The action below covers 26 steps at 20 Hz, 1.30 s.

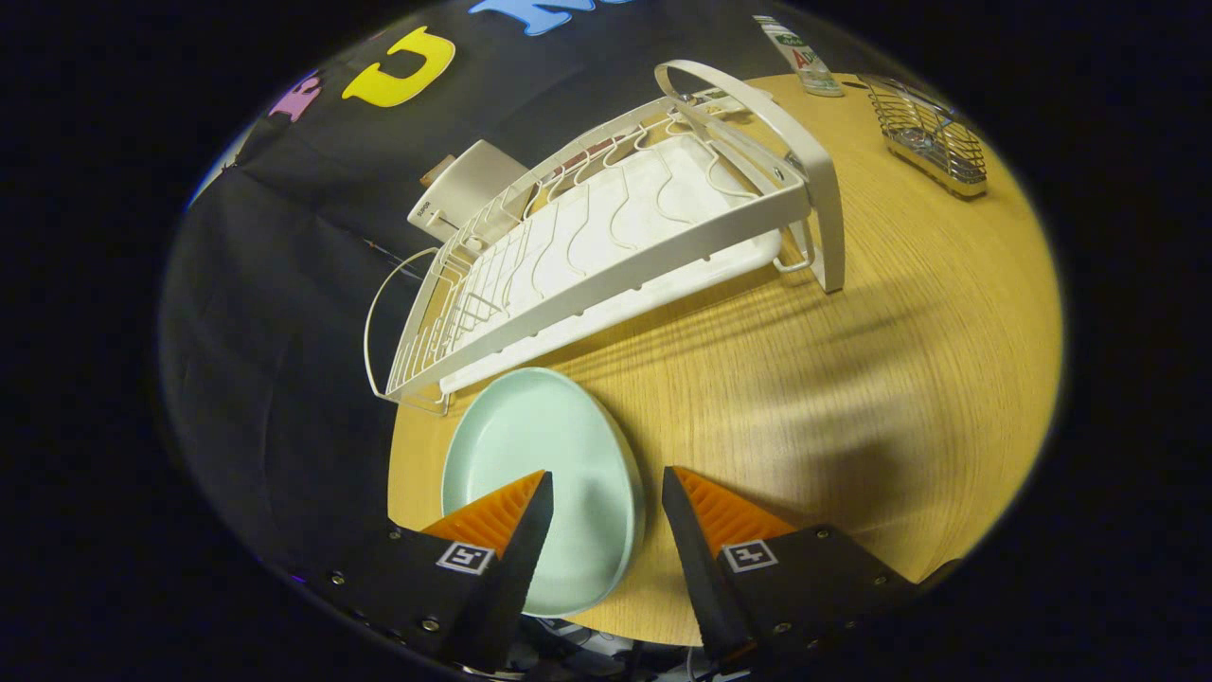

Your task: Take the plate from the dish rack, then take the spoon from the basket and place it into the plate.

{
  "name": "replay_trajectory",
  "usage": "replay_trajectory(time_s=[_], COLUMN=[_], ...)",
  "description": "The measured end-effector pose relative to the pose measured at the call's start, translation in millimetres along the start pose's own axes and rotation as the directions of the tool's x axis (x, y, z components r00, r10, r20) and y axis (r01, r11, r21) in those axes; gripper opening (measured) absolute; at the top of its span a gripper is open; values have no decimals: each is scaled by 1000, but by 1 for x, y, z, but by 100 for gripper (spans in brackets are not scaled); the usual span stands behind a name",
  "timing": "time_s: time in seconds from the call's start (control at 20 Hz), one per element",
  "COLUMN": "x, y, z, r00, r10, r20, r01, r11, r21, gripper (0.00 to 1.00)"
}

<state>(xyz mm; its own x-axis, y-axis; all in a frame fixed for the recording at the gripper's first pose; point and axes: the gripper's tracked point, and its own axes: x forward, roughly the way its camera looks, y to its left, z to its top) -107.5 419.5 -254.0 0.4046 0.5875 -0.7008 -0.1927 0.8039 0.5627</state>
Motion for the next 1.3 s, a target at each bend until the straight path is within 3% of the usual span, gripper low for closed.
replay_trajectory(time_s=[0.2, 0.25, 0.3, 0.4, 0.55, 0.65, 0.8, 1.05, 1.2, 1.3], x=[-6, -10, -23, -40, -79, -110, -156, -211, -220, -219], y=[-11, -16, -22, -38, -67, -88, -116, -158, -177, -189], z=[9, 15, 21, 32, 57, 85, 132, 197, 212, 221], r00=[996, 993, 986, 967, 911, 844, 715, 501, 429, 400], r10=[-77, -105, -136, -206, -330, -419, -537, -689, -756, -788], r20=[40, 63, 97, 151, 249, 334, 447, 524, 494, 467], r01=[79, 109, 144, 221, 362, 458, 573, 648, 645, 624], r11=[995, 992, 987, 971, 927, 887, 817, 700, 639, 608], r21=[-55, -64, -73, -88, -95, -47, 65, 301, 419, 491], gripper=[74, 79, 96, 96, 96, 96, 96, 96, 96, 96])
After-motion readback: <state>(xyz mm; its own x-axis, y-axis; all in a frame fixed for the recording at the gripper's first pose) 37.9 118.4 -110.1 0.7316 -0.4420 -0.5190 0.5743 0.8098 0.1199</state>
